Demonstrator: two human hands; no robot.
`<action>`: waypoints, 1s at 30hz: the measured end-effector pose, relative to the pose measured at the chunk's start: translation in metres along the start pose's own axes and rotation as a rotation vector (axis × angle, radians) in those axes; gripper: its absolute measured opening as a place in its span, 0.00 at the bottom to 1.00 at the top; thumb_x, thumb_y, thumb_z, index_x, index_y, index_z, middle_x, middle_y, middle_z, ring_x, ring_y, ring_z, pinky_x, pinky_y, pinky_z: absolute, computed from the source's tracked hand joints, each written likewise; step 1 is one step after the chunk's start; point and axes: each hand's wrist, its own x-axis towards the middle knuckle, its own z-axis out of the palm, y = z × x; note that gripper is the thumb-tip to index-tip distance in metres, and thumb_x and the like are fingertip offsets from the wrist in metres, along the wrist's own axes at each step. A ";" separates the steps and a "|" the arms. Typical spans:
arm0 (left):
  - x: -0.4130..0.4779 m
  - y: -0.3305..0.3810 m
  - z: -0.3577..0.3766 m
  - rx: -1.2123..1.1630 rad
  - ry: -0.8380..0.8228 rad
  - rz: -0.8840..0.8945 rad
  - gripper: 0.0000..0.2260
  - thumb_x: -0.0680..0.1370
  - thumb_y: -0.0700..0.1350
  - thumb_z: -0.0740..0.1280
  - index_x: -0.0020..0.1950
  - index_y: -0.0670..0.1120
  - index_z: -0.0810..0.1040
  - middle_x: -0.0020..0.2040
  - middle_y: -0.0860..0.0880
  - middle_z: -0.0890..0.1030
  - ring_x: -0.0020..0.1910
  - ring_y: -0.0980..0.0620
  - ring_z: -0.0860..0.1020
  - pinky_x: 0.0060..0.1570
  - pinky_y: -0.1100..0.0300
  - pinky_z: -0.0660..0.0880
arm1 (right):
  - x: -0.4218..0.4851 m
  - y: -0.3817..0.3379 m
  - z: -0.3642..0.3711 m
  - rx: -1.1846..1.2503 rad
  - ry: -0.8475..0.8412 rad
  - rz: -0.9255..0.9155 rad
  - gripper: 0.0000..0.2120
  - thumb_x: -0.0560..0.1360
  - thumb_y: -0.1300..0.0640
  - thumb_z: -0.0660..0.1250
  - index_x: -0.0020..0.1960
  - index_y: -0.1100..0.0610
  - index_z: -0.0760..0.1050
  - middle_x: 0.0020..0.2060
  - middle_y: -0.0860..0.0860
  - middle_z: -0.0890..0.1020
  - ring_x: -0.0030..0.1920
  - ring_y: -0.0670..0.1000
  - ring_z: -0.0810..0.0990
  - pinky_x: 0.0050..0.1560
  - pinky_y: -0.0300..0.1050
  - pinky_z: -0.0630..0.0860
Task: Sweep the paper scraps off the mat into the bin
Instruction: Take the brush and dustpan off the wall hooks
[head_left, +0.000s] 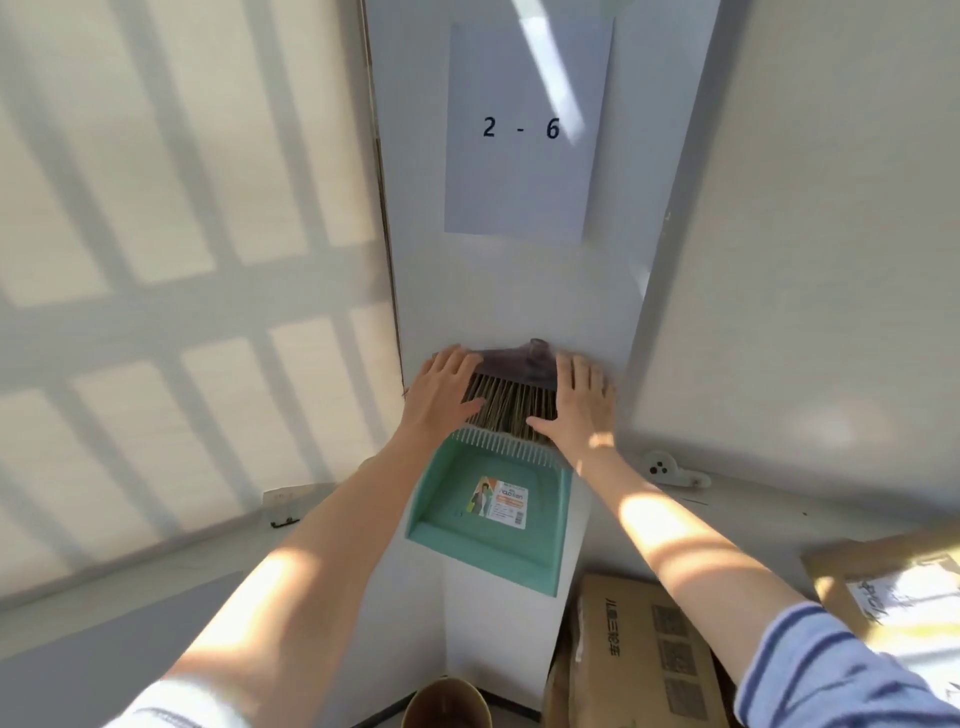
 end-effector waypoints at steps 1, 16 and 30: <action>0.005 -0.002 0.003 -0.028 -0.006 -0.001 0.30 0.72 0.53 0.74 0.71 0.44 0.69 0.71 0.44 0.72 0.71 0.43 0.69 0.70 0.48 0.64 | 0.001 0.000 0.004 -0.006 0.016 -0.002 0.50 0.65 0.37 0.74 0.76 0.58 0.54 0.70 0.59 0.65 0.68 0.62 0.66 0.68 0.62 0.64; 0.039 -0.023 0.021 -0.081 -0.062 0.011 0.28 0.71 0.53 0.75 0.68 0.48 0.71 0.63 0.45 0.73 0.61 0.44 0.70 0.61 0.49 0.61 | 0.010 -0.001 0.019 0.013 0.138 -0.030 0.44 0.62 0.42 0.78 0.68 0.63 0.65 0.60 0.59 0.73 0.58 0.61 0.72 0.56 0.58 0.72; 0.044 -0.023 0.010 -0.135 -0.077 -0.003 0.25 0.71 0.54 0.74 0.64 0.44 0.74 0.60 0.46 0.76 0.62 0.44 0.69 0.61 0.51 0.60 | 0.009 0.007 0.012 0.105 0.140 -0.043 0.48 0.60 0.38 0.78 0.70 0.62 0.64 0.62 0.59 0.72 0.61 0.61 0.71 0.61 0.58 0.69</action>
